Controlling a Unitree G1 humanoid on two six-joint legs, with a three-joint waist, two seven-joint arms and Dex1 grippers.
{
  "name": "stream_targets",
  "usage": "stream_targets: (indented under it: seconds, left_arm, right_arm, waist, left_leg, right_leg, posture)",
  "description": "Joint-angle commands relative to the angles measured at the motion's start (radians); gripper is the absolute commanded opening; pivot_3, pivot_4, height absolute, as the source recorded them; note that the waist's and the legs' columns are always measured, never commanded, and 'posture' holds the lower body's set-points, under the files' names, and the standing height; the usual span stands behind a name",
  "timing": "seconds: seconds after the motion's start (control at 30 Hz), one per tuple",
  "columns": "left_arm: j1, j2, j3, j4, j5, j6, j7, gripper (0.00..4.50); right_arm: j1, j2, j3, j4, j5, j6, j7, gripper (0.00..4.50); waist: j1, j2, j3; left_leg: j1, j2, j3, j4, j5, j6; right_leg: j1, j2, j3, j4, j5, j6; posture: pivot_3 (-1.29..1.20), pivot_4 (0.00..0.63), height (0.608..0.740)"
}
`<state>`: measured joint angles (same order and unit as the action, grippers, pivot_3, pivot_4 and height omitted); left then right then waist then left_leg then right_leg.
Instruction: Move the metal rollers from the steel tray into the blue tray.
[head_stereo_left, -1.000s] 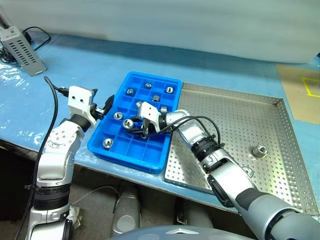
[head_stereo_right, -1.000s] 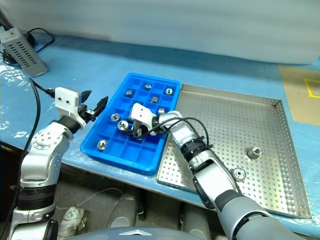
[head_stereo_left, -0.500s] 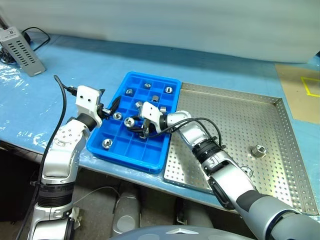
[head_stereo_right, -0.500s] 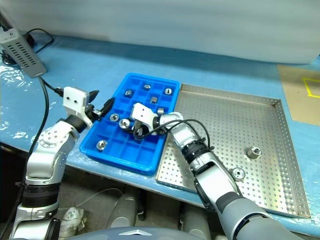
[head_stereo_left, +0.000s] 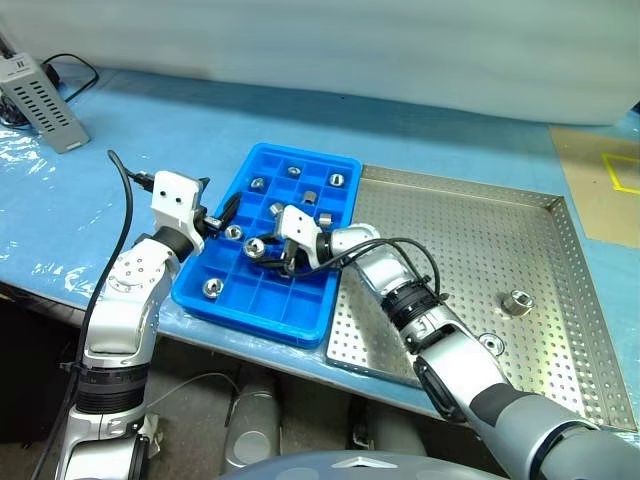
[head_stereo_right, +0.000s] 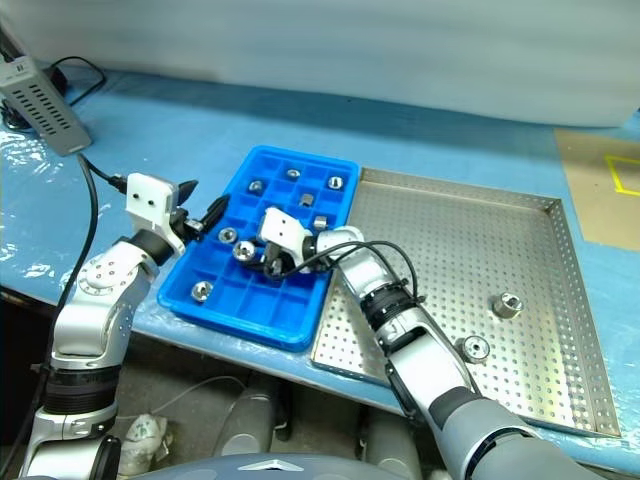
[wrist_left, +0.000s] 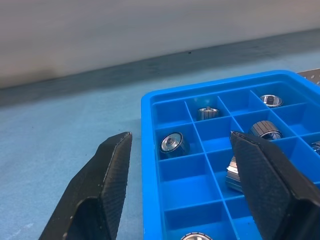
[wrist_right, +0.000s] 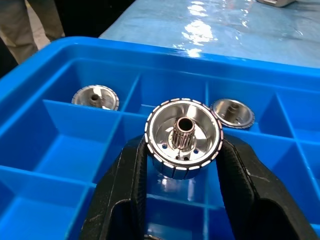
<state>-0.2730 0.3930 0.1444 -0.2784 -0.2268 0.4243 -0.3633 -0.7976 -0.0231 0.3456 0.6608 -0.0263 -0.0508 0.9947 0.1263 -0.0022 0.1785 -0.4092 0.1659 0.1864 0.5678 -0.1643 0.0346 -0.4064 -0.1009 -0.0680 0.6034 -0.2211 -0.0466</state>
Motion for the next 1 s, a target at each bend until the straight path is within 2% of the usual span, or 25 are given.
stream_targets:
  seconds: [0.03,0.27,0.43,0.53,0.77,0.9,1.0]
  left_arm:
    - [-0.007,0.007,0.007,-0.022,-0.001,-0.016,0.001,3.3]
    - [-0.016,0.002,-0.003,-0.01,-0.002,-0.019,-0.004,3.3]
    - [-0.035,-0.006,-0.025,0.019,0.001,-0.032,-0.013,3.3]
    - [-0.049,-0.011,-0.039,0.043,0.005,-0.046,-0.019,3.3]
    - [-0.064,-0.017,-0.083,0.069,-0.003,-0.053,-0.069,3.3]
    - [-0.065,-0.013,-0.103,0.072,0.004,-0.057,-0.096,3.3]
    - [-0.054,0.031,-0.087,0.062,-0.012,-0.062,-0.156,3.3]
  right_arm:
    - [0.008,0.02,-0.005,-0.068,0.029,0.019,0.007,1.93]
    - [0.039,-0.049,0.001,-0.154,0.037,0.103,0.085,4.27]
    - [0.047,-0.166,-0.018,-0.246,0.076,0.209,0.174,4.27]
    - [0.041,-0.21,-0.018,-0.288,0.08,0.265,0.178,4.27]
    - [0.024,-0.215,-0.068,-0.352,0.112,0.331,0.11,4.27]
    - [-0.003,-0.235,-0.059,-0.389,0.12,0.407,0.12,4.27]
    - [-0.05,-0.245,-0.039,-0.413,0.111,0.444,0.133,3.7]
  waist:
    - [0.0,0.0,0.0]
    - [0.001,0.0,0.0]
    - [0.007,-0.001,0.0]
    - [0.005,-0.001,0.0]
    - [-0.003,-0.001,0.0]
    - [-0.003,-0.001,0.0]
    - [-0.004,-0.001,0.0]
  left_leg:
    - [0.0,0.001,0.0,0.0,0.0,0.0]
    - [0.002,0.002,-0.001,-0.002,0.003,-0.004]
    - [0.003,0.003,-0.001,-0.003,0.003,-0.005]
    - [0.004,0.003,-0.001,-0.003,0.003,-0.005]
    - [0.005,0.005,-0.001,-0.004,0.004,-0.006]
    - [0.005,0.005,-0.001,-0.004,0.004,-0.006]
    - [0.005,0.005,-0.001,-0.004,0.004,-0.006]
  right_leg:
    - [0.0,0.001,0.0,0.0,0.0,0.0]
    - [0.0,0.004,0.001,0.0,0.0,-0.001]
    - [0.002,0.005,0.001,0.0,0.0,-0.001]
    - [0.003,0.006,0.002,-0.001,0.0,-0.001]
    - [0.002,0.008,0.002,0.0,-0.001,-0.002]
    - [0.002,0.008,0.002,0.0,-0.001,-0.002]
    - [0.002,0.008,0.002,0.0,-0.001,-0.002]
  posture:
    - [0.27,0.15,0.74]
    - [0.24,0.15,0.74]
    - [0.21,0.15,0.74]
    - [0.2,0.15,0.74]
    - [0.18,0.15,0.74]
    - [0.17,0.15,0.74]
    - [0.18,0.15,0.74]
